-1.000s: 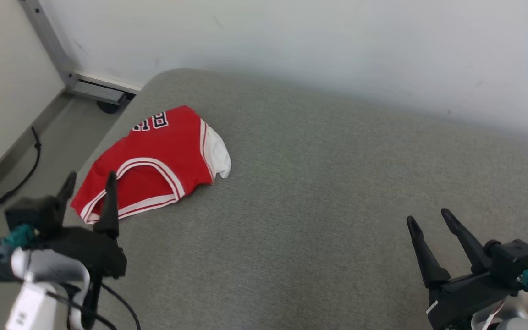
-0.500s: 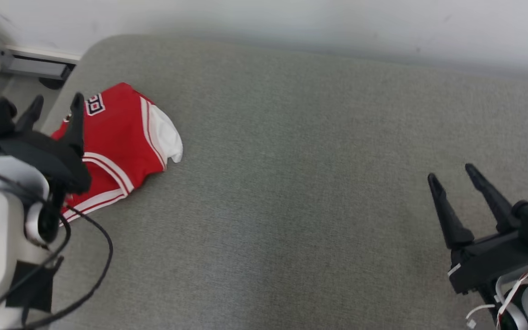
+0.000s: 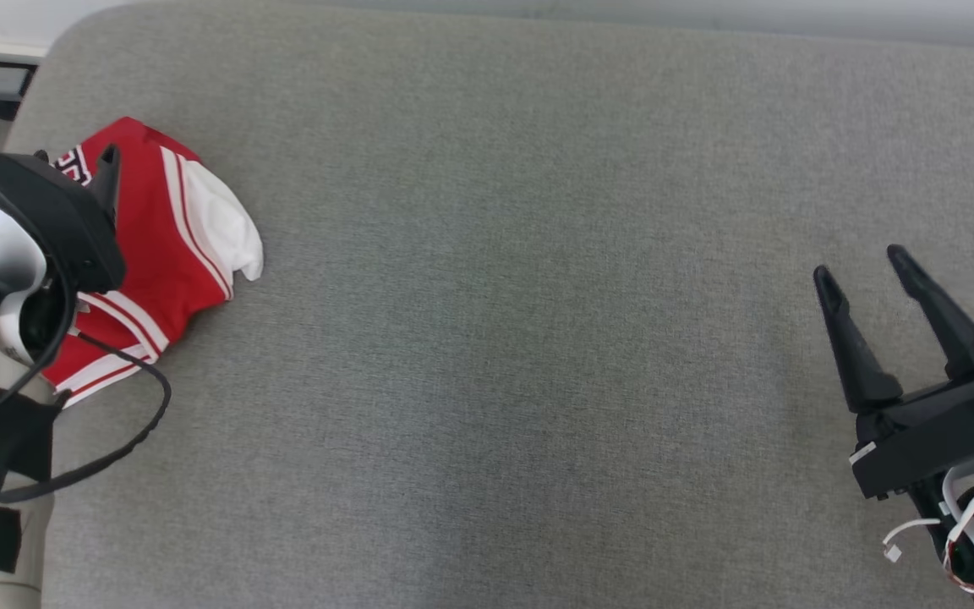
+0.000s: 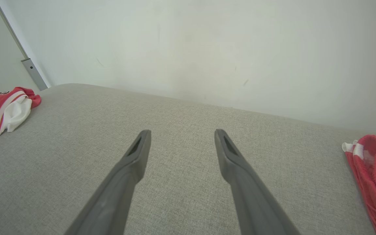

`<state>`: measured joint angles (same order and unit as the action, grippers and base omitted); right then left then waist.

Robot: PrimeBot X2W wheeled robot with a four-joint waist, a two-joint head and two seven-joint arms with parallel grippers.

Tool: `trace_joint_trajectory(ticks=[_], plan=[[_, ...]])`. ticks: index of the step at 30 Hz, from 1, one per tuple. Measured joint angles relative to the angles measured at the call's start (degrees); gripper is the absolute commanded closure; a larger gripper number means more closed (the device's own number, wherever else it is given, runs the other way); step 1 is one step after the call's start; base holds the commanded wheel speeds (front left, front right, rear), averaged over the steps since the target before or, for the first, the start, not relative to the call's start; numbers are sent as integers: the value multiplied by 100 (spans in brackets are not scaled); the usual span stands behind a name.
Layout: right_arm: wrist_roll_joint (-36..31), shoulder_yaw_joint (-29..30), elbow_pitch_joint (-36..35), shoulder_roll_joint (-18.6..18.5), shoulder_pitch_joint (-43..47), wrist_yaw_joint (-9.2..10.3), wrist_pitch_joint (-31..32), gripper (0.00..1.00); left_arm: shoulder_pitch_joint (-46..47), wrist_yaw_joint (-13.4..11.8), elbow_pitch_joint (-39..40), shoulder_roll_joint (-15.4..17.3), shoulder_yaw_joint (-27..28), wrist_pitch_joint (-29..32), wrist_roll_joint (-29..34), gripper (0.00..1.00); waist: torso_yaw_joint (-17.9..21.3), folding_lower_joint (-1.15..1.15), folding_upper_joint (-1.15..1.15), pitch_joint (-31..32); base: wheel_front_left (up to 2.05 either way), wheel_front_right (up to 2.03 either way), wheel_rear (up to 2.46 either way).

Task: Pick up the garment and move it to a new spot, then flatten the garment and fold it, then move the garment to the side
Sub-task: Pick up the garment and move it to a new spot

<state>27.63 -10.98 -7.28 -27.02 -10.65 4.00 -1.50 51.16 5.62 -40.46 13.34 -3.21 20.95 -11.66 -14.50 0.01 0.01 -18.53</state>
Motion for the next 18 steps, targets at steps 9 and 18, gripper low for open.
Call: trace_joint_trajectory(ticks=[9, 18], plan=[[0, 123, -45, -96, -74, 1, 56, 0, 315, -57, -944, 37, 67, 825, -48, 0, 182, 0, 0, -279, 0, 0, 0], [0, 158, -96, -120, -77, 1, 83, 0, 351, -57, -1544, 67, 127, 1588, -158, 0, 290, -1, 0, -441, 0, 0, 0]])
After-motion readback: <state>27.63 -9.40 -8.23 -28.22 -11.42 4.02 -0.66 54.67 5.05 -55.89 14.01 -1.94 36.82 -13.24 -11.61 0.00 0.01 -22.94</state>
